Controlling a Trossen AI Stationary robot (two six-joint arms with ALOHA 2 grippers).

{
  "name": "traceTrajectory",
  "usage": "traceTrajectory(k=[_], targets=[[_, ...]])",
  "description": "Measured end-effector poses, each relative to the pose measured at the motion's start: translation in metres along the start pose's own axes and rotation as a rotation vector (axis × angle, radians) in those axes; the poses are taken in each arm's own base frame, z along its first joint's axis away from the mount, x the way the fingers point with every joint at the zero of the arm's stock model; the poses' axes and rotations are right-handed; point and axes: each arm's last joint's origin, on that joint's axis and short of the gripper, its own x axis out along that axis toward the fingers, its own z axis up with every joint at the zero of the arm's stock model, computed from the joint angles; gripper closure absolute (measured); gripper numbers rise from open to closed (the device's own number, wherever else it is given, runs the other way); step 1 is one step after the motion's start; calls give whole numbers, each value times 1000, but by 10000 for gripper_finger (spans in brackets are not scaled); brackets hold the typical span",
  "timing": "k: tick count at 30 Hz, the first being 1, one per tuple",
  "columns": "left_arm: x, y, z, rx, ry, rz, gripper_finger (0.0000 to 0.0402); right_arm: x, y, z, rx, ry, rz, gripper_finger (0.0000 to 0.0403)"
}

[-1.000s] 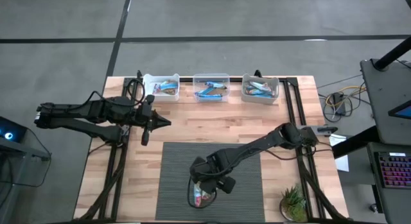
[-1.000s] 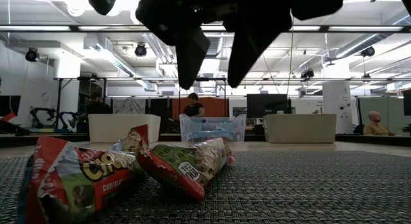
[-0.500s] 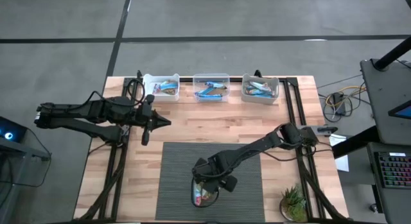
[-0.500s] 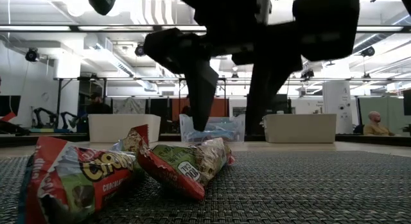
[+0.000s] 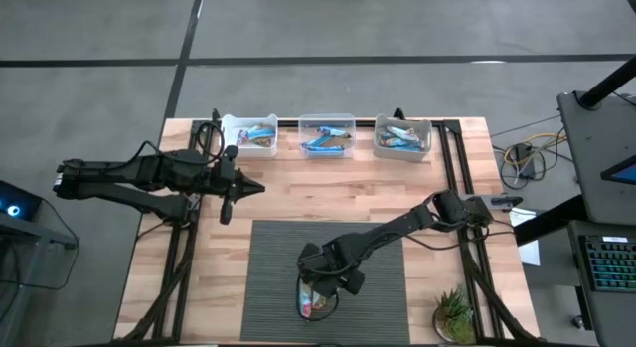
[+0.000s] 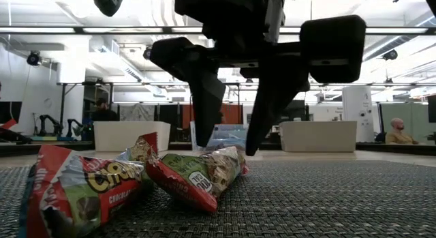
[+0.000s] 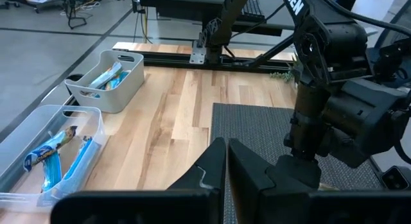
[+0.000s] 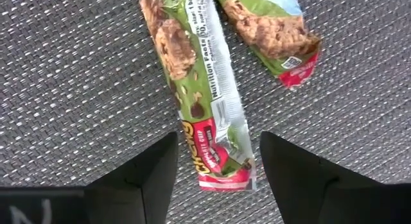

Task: Pick and place Granola Bars by type
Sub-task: Put the right red granola bar into the white bin

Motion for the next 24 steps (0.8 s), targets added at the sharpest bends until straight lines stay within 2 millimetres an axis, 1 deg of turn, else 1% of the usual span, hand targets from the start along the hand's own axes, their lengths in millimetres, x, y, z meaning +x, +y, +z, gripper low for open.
traceTrajectory(k=[8, 15, 24], targets=[[0, 0, 0, 0, 0, 0, 401, 3, 0, -1, -19, -3, -7, 192], [0, 0, 0, -1, -1, 14, 401, 10, 0, -7, -13, 19, -19, 192], [0, 1, 0, 0, -1, 25, 401, 11, -3, -11, -4, 23, -19, 192]])
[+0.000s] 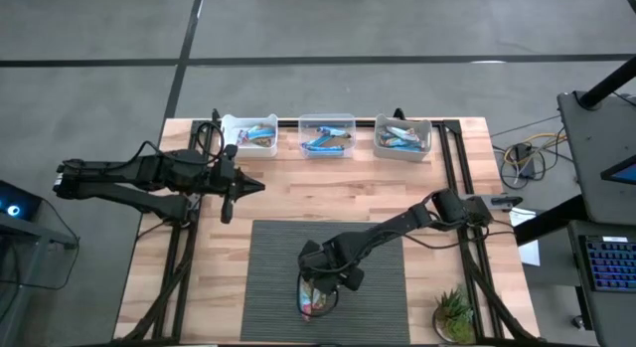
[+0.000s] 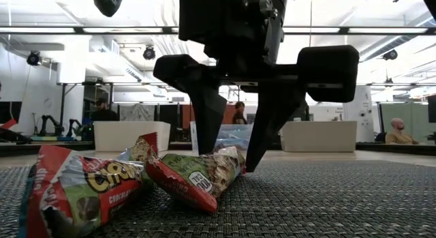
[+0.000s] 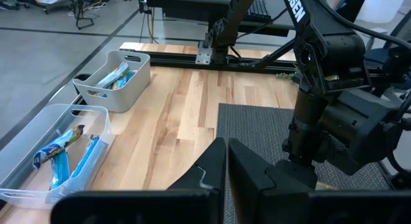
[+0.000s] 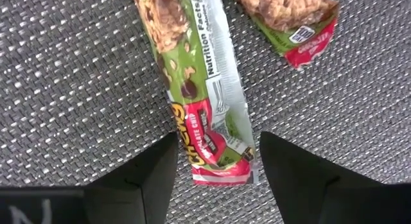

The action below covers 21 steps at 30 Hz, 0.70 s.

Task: Pick and place Granola Bars by type
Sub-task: Put the right red granola bar into the white bin

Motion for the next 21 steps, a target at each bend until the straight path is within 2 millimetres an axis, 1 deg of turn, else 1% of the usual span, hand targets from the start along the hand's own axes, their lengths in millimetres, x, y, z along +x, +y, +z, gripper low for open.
traceTrajectory(k=[15, 18, 21], targets=[[0, 0, 0, 0, -1, 8, 401, 2, 0, -2, -23, 2, 8, 193], [0, 0, 0, 0, -1, 15, 401, 2, 1, -2, -23, -1, 13, 200], [0, 1, 0, 0, -1, 17, 401, 2, 1, -1, -23, -6, 18, 215]])
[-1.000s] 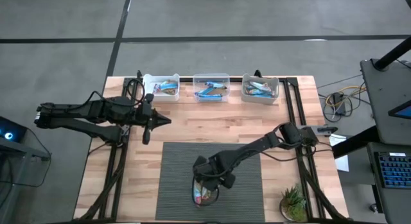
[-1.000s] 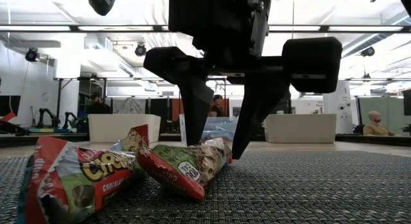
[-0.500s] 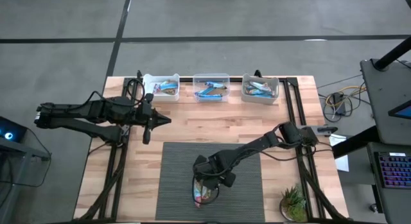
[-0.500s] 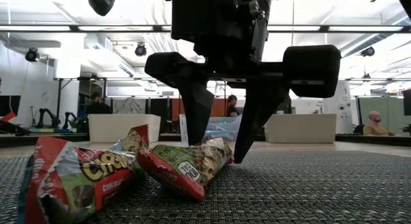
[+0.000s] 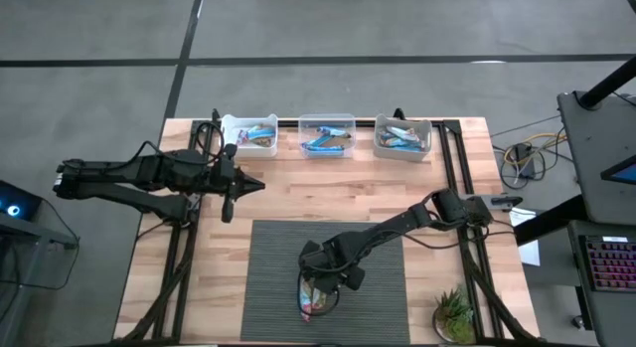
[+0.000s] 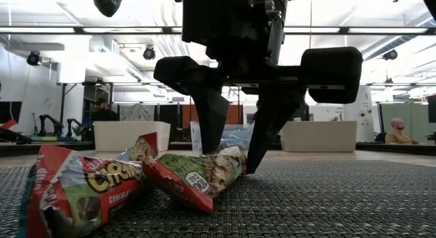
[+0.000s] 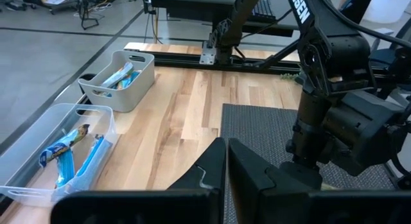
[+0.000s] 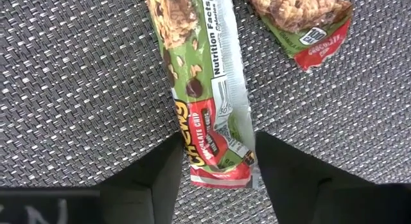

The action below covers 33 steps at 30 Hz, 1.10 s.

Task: Pick and place Granola Bars by type
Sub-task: Put the right red granola bar into the white bin

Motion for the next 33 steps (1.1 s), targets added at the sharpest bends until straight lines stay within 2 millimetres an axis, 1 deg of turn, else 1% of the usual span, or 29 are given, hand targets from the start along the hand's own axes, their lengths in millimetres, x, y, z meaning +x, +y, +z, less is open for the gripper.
traceTrajectory(k=[12, 20, 25, 33], targets=[[0, 0, 0, 0, 0, 3, 401, 0, 2, 1, 1, -46, 54, 294], [0, 0, 0, 0, -1, 9, 401, 0, 2, 2, 4, -50, 59, 341], [0, 0, 0, 0, 0, 10, 401, 0, 2, 1, 4, -50, 59, 352], [0, 0, 0, 0, -1, 10, 401, -6, -2, 5, 29, -58, 50, 354]])
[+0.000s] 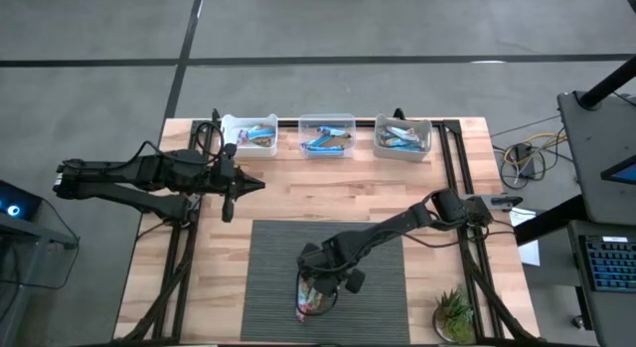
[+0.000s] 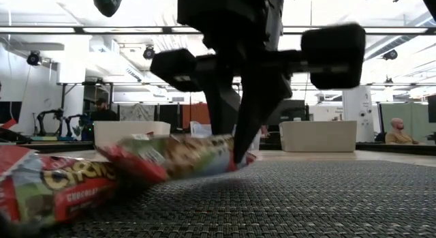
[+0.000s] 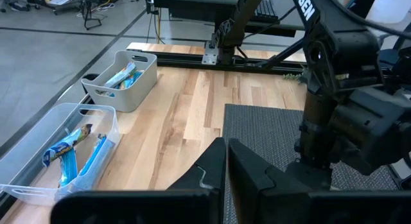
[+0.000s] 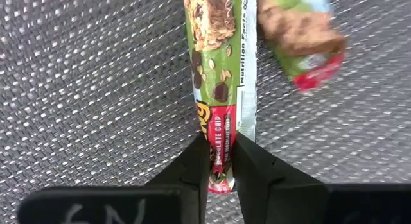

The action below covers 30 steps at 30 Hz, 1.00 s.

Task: Pick and place Granola Bars by type
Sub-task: Put the right red granola bar into the white bin

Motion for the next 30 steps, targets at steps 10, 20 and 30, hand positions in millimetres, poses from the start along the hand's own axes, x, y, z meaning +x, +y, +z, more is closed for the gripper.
traceTrajectory(k=[10, 20, 30], targets=[[0, 0, 0, 2, 0, 0, 401, -32, -13, 7, 123, 4, -13, 354], [-1, 0, 0, 21, -3, 0, 401, -66, -35, -9, 374, 50, -4, 354], [-23, 3, 0, 20, -42, -3, 401, -89, -81, -51, 681, 27, -61, 354]])
